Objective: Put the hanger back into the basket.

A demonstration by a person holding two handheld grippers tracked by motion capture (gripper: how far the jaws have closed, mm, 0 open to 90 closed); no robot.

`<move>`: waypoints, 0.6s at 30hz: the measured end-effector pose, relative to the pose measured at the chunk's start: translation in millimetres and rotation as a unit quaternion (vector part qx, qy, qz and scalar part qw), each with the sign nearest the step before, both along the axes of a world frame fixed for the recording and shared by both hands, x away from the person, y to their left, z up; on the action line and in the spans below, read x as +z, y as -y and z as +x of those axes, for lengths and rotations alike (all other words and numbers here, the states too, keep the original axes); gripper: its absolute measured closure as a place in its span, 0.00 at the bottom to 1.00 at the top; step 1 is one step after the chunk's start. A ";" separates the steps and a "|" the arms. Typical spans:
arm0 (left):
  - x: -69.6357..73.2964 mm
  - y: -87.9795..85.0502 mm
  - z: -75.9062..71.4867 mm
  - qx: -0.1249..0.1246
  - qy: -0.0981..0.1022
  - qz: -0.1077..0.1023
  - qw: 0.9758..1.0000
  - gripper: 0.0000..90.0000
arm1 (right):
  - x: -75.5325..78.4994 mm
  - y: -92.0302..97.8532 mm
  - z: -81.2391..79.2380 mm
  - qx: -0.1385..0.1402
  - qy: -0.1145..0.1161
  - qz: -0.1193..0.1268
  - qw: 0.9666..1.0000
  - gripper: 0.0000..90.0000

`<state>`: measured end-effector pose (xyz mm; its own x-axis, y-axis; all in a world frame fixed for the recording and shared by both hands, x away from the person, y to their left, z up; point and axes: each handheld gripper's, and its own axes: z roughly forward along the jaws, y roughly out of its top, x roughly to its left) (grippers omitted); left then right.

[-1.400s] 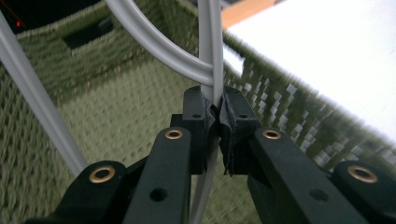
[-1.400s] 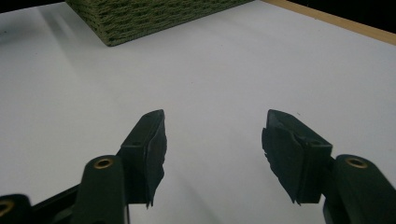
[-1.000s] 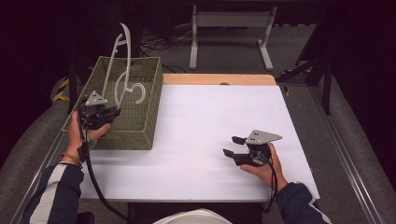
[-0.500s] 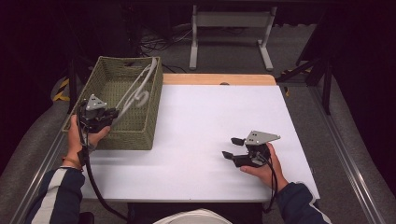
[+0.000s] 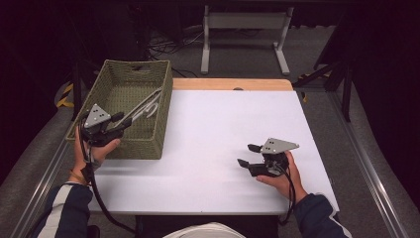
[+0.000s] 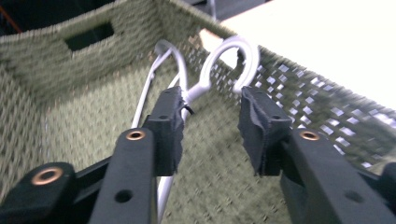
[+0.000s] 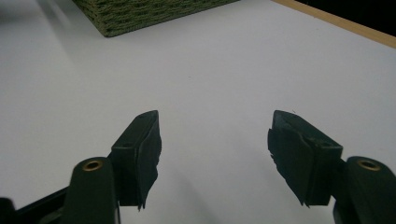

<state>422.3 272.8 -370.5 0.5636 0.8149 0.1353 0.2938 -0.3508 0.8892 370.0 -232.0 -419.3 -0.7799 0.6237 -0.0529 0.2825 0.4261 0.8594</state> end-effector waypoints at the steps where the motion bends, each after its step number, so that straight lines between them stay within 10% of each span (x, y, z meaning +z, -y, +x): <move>1: 1.9 3.5 -3.7 -0.005 0.017 -0.005 1.000 0.61 | 0.2 -0.1 -0.3 -0.001 0.003 -0.002 1.000 0.38; 11: 13.0 29.0 -23.8 -0.035 0.099 -0.008 0.994 0.41 | 3.6 -1.9 -4.4 -0.007 0.027 -0.009 1.000 0.38; 18: 15.8 39.8 -31.6 -0.049 0.117 -0.023 0.992 0.30 | 5.2 -1.7 -6.1 -0.012 0.036 -0.009 0.999 0.38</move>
<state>390.7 233.0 -354.6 0.5973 0.7664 0.2363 0.0442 -0.3256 0.9445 363.8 -230.3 -414.0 -0.7591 0.6399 -0.1194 0.2307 0.4360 0.8699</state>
